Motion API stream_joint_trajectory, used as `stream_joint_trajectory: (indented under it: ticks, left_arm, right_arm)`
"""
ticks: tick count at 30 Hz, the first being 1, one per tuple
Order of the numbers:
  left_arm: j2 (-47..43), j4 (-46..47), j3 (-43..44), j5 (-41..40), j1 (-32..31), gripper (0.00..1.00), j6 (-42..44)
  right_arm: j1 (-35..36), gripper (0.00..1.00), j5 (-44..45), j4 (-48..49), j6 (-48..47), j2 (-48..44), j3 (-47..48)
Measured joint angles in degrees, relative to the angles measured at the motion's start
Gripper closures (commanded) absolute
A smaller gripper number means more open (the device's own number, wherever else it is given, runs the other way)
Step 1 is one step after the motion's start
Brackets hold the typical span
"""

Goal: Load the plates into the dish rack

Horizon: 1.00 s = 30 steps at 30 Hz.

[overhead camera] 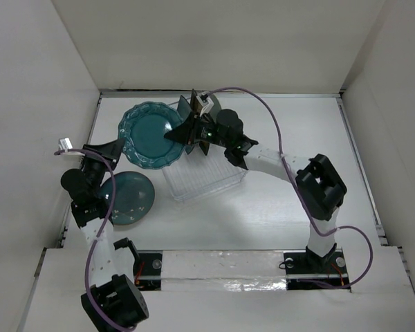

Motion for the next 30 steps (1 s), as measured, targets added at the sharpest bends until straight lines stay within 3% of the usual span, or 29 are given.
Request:
stream_joint_trajectory:
  ticks: [1, 2, 4, 7, 13, 18, 21, 24, 27, 28, 30]
  left_arm:
    - [0.0, -0.79, -0.02, 0.28, -0.07, 0.64, 0.52]
    - [-0.02, -1.29, -0.02, 0.61, -0.2, 0.56, 1.53]
    - [-0.17, -3.19, 0.24, 1.29, -0.48, 0.41, 3.54]
    - [-1.03, -6.43, 0.96, 1.46, -1.42, 0.31, 6.69]
    - [-1.55, -14.95, 8.68, -4.48, -7.78, 0.25, 18.01]
    - [-2.23, -21.46, 15.43, -15.28, -19.17, 0.26, 29.86]
    - [-4.76, -24.79, 15.54, -20.11, -23.76, 0.31, 34.56]
    - [-7.93, -27.1, 15.47, -23.17, -26.84, 0.42, 37.66]
    - [-11.15, -27.71, 14.45, -24.24, -30.84, 0.69, 39.76]
    - [-12.04, -27.93, 13.75, -24.3, -31.89, 0.84, 40.35]
    - [-13.86, -28.39, 12.55, -24.48, -33.29, 0.99, 41.18]
  right_arm:
    - [0.15, 1.0, 0.68, -0.35, -0.5, -0.63, -0.87]
    - [0.42, 1.0, 1.33, -1.05, -1.27, -1.27, -1.53]
    - [0.96, 1.0, 3.65, -4.0, -3.5, -2.99, -2.29]
    - [2.43, 1.0, 8.92, -10.05, -8.04, -6.21, -2.45]
    - [3.5, 1.0, 22.75, -21.07, -17.0, -11.8, -2.45]
    - [3.48, 1.0, 33.46, -29.11, -22.84, -12.55, -0.92]
    - [3.48, 1.0, 39.06, -34.16, -26.27, -11.45, 2.21]
    - [3.72, 1.0, 43.76, -37.18, -29.46, -8.35, 7.5]
    - [4.22, 1.0, 47.84, -38.95, -32.61, -4.35, 13.6]
    - [4.46, 1.0, 48.98, -39.54, -33.68, -2.99, 15.61]
    - [4.81, 1.0, 50.45, -40.85, -35.15, -0.63, 18.97]
